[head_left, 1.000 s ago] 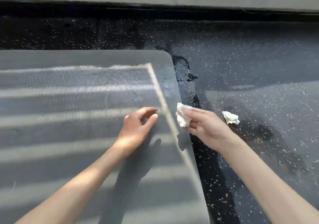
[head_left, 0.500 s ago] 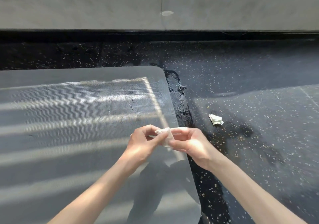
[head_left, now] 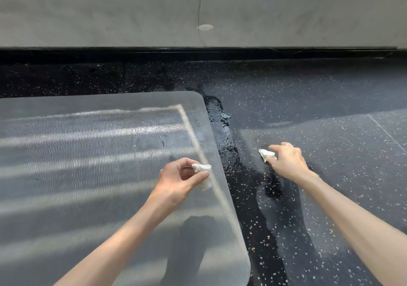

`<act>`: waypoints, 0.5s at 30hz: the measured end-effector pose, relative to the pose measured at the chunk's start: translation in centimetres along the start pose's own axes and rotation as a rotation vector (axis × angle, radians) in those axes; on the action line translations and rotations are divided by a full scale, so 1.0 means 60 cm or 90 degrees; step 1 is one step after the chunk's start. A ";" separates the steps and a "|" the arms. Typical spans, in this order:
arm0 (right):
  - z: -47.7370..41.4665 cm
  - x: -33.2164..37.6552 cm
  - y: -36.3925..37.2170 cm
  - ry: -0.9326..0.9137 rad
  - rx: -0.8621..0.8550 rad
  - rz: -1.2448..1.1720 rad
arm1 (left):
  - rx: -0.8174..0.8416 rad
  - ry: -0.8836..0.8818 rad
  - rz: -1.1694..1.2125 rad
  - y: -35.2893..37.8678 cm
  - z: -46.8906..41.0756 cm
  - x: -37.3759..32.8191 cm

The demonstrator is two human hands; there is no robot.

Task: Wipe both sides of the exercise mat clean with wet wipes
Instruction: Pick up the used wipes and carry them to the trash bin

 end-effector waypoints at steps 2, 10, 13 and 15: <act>-0.006 -0.006 0.010 -0.005 0.010 0.016 | -0.010 0.004 0.000 -0.001 -0.002 -0.002; 0.010 -0.008 0.024 0.083 -0.099 -0.185 | -0.018 0.019 -0.005 -0.004 0.001 -0.007; 0.003 -0.021 0.008 0.150 -0.169 -0.287 | -0.026 0.024 -0.006 -0.008 0.000 0.000; -0.005 -0.024 0.002 0.135 -0.144 -0.265 | -0.029 0.029 -0.009 -0.009 -0.002 0.003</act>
Point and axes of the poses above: each hand's wrist, its own z-axis away from the middle knuckle, its own y-axis out of the palm, x = y × z, the point moved 1 cm from there along -z, towards the middle knuckle, and after that the axes turned 3 degrees about -y, right-handed, at the moved point
